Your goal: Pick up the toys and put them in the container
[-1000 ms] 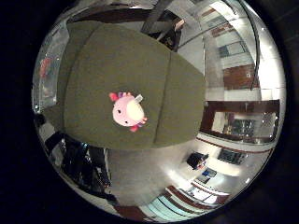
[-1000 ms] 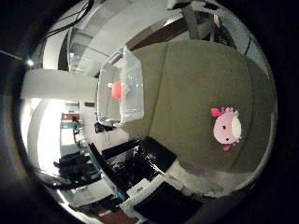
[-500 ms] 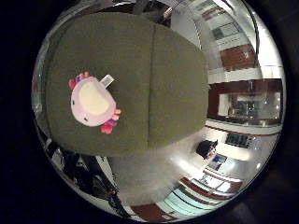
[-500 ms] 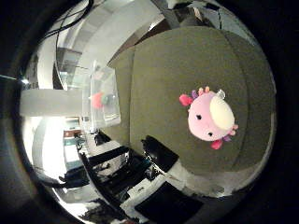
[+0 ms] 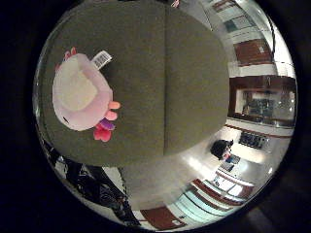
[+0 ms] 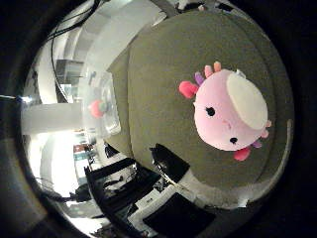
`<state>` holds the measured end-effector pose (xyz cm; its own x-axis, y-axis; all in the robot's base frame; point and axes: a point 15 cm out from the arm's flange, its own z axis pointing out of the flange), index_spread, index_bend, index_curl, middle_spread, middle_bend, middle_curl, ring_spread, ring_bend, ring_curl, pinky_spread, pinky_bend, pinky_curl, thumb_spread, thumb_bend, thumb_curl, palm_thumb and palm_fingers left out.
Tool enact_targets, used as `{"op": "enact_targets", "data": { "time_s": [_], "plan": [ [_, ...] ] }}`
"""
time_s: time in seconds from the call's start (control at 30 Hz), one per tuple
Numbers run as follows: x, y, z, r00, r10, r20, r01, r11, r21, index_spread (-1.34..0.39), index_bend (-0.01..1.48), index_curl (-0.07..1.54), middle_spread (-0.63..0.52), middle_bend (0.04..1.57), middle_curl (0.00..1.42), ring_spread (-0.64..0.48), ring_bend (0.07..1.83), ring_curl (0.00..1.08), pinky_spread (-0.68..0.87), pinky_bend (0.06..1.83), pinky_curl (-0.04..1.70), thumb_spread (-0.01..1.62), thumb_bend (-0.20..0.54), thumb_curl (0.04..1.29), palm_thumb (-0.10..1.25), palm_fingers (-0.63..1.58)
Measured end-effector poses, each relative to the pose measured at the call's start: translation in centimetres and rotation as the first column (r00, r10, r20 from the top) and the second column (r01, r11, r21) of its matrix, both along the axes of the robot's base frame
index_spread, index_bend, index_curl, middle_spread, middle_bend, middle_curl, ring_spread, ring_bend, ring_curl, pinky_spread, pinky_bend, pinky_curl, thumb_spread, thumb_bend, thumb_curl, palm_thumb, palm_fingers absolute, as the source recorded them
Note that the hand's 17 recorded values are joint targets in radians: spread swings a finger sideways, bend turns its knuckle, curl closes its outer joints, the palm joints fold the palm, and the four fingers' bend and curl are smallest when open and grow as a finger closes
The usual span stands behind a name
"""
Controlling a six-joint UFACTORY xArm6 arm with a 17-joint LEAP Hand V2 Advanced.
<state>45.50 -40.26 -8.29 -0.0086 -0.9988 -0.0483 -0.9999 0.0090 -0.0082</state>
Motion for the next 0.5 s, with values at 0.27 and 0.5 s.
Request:
{"op": "enact_targets", "data": {
  "time_s": [0.27, 0.5],
  "plan": [
    [-0.6, 0.4, -2.3, 1.0, -0.015, -0.025, 0.015, 1.0, 0.014, -0.38, 0.18, 0.31, 0.01, 0.19, 0.32, 0.16, 0.3, 0.24, 0.31, 0.58, 0.03, 1.07, -0.024, 0.28, 0.46, 0.18],
    [-1.2, -0.3, -5.0, 0.997, -0.057, -0.061, 0.057, 0.998, -0.003, -0.38, 0.18, 0.32, 0.01, 0.19, 0.32, 0.16, 0.29, 0.24, 0.33, 0.53, 0.03, 1.07, -0.024, 0.28, 0.46, 0.18]
  ]
}}
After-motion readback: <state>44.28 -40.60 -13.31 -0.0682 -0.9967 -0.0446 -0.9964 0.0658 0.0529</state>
